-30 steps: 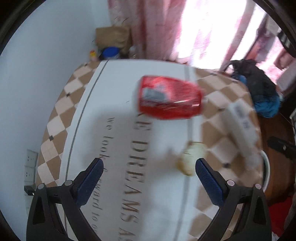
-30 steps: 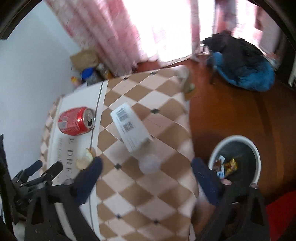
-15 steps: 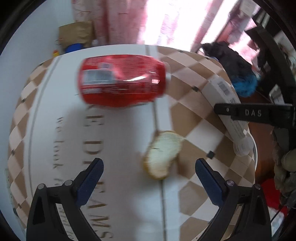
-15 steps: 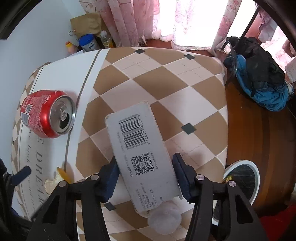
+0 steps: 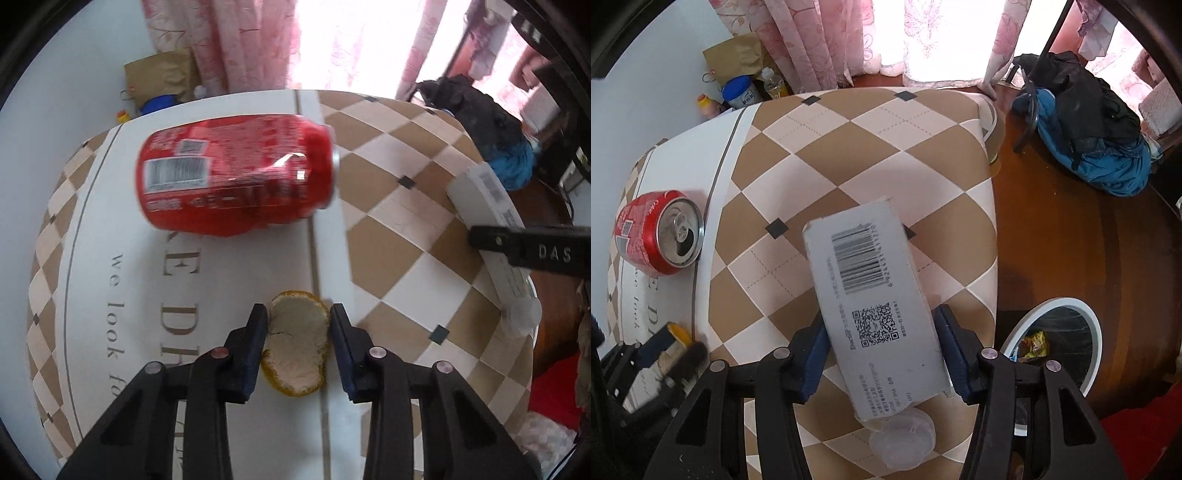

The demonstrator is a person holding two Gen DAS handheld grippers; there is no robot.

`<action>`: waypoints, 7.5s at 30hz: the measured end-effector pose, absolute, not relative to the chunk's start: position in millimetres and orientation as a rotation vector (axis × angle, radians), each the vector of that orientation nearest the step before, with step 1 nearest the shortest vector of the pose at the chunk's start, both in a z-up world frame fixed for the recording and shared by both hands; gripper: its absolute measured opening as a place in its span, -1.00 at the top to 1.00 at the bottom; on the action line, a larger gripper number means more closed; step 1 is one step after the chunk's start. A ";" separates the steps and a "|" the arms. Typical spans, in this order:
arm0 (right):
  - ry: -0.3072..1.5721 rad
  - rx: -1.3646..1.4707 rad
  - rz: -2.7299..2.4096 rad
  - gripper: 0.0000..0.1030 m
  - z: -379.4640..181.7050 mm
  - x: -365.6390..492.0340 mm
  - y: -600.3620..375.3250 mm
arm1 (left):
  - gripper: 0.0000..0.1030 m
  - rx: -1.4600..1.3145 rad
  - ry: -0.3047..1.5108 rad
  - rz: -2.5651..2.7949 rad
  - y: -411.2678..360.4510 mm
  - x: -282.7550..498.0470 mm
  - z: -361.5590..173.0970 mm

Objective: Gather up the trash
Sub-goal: 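Grasp the orange peel with the left tool while the right tool grasps the white box, then carry the orange peel and white box over the white bin, then open both tools to drop the peel and box into the bin, then move both tools back over the table, then grasp the red cola can with the left tool while the right tool grasps the clear plastic cup, then carry the red can and clear cup over the white bin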

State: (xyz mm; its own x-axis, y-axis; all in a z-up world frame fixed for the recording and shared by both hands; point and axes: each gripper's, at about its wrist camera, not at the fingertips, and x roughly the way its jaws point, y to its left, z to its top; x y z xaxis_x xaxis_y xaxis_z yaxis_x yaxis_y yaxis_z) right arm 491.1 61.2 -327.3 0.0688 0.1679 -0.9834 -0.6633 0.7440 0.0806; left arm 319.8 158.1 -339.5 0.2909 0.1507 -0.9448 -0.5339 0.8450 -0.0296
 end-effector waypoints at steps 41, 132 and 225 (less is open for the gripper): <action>0.974 -0.093 0.612 0.00 -127.7 427.0 -133.3 | 0.47 -0.195 0.809 0.366 -3.7 321.7 -131.6; 1.354 -0.137 0.533 -0.98 -288.7 427.3 -42.7 | -0.97 -0.052 1.175 0.572 144.9 299.7 -257.0; 1.345 0.119 0.285 0.16 -310.2 538.5 -354.4 | 0.13 -0.290 1.257 -0.016 -140.5 491.3 -302.3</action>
State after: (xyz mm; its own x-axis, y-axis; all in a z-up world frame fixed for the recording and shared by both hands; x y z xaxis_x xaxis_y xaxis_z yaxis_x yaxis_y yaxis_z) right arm 538.5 -354.4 -310.2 0.1957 0.2710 -0.9425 -0.1348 0.9594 0.2479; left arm 491.3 -140.5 -302.3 0.3133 -0.1700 -0.9343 -0.1462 0.9635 -0.2243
